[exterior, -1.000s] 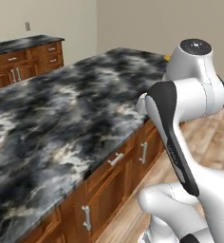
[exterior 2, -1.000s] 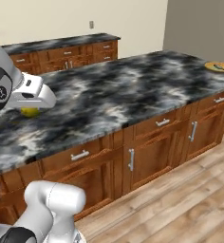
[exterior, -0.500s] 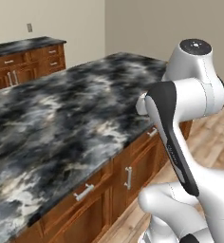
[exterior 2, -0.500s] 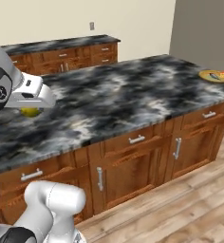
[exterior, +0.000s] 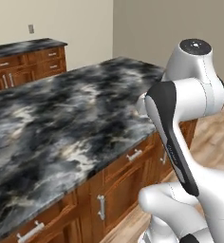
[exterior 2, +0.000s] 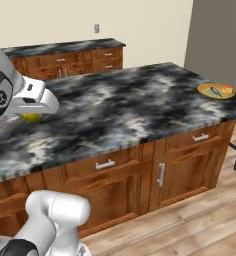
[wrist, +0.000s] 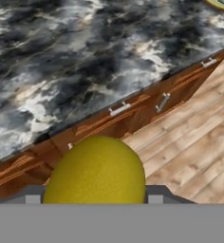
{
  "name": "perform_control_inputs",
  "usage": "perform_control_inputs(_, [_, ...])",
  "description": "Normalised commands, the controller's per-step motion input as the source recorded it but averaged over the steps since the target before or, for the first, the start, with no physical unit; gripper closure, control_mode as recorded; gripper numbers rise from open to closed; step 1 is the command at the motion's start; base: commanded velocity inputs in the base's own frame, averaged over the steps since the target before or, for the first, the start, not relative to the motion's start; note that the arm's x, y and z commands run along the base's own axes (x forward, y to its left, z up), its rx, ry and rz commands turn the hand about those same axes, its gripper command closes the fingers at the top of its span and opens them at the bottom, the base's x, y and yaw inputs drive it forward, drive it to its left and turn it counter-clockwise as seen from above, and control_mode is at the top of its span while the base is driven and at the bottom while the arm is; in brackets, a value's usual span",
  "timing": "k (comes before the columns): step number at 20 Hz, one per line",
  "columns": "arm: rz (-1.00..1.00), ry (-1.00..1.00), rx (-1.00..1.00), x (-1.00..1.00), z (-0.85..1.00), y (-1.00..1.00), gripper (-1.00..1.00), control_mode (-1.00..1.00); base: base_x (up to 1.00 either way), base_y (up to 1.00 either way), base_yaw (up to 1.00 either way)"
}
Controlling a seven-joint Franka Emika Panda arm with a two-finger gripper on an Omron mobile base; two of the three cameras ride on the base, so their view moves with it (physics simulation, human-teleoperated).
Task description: Take the cheese, fish, and lemon from the fridge and place them on the plate on the dining counter to create an appetizer plate.
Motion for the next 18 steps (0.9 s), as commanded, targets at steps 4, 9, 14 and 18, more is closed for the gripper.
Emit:
perform_control_inputs(4, [0.00, 0.00, 0.00, 0.00, 0.00, 0.00, 1.00, 1.00, 0.77, -1.00, 0.22])
perform_control_inputs(9, [0.00, 0.00, 0.00, 0.00, 0.00, 0.00, 1.00, 1.00, 0.75, -1.00, 0.21])
perform_control_inputs(14, [0.00, 0.00, 0.00, 0.00, 0.00, 0.00, 1.00, 1.00, 0.77, -1.00, 0.23])
perform_control_inputs(18, [0.00, 0.00, 0.00, 0.00, 0.00, 0.00, 1.00, 1.00, 0.75, -1.00, 0.30])
